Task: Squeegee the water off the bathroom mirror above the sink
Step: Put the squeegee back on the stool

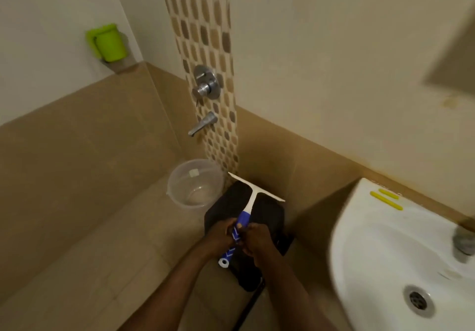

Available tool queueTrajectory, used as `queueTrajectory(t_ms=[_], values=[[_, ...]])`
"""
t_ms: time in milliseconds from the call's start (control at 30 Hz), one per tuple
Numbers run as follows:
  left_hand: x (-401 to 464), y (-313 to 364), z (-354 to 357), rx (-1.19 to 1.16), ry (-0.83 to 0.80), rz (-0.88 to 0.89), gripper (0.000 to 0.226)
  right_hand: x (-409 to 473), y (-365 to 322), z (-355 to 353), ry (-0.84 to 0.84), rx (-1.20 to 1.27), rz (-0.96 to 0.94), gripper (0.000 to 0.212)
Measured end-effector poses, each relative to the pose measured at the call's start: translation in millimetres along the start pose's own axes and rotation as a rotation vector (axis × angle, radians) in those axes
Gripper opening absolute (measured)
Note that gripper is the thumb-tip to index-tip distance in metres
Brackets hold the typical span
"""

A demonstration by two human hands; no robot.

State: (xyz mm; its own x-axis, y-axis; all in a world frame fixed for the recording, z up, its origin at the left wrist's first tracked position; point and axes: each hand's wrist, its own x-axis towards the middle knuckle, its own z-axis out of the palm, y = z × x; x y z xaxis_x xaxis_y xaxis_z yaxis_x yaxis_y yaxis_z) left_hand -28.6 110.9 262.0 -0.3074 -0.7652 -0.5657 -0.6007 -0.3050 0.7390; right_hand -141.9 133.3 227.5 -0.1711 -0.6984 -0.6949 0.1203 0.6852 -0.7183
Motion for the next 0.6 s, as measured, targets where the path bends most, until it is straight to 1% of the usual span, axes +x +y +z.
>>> queueTrajectory(t_ms=[67, 167, 267, 333, 400, 500, 600], values=[[20, -17, -2, 0.082, -0.014, 0.007, 0.048, 22, 7, 7, 0.004, -0.032, 0.013, 0.012], [50, -42, 2, 0.177, 0.008, 0.032, 0.038, 54, 17, 14, 0.019, 0.001, 0.041, 0.011], [84, -67, 8, 0.288, 0.008, 0.01, 0.026, 93, 31, 21, 0.087, 0.04, 0.085, 0.009], [103, -82, 13, 0.329, 0.013, -0.011, 0.021, 120, 40, 24, 0.128, 0.082, 0.133, 0.012], [121, -98, 20, 0.424, 0.038, -0.01, 0.023, 147, 46, 26, 0.135, 0.087, 0.199, 0.015], [152, -117, 26, 0.562, 0.1, -0.014, 0.029, 183, 53, 30, 0.122, 0.089, 0.286, 0.023], [189, -129, 30, 0.606, 0.029, -0.091, 0.04, 217, 58, 33, 0.112, 0.078, 0.319, 0.022]])
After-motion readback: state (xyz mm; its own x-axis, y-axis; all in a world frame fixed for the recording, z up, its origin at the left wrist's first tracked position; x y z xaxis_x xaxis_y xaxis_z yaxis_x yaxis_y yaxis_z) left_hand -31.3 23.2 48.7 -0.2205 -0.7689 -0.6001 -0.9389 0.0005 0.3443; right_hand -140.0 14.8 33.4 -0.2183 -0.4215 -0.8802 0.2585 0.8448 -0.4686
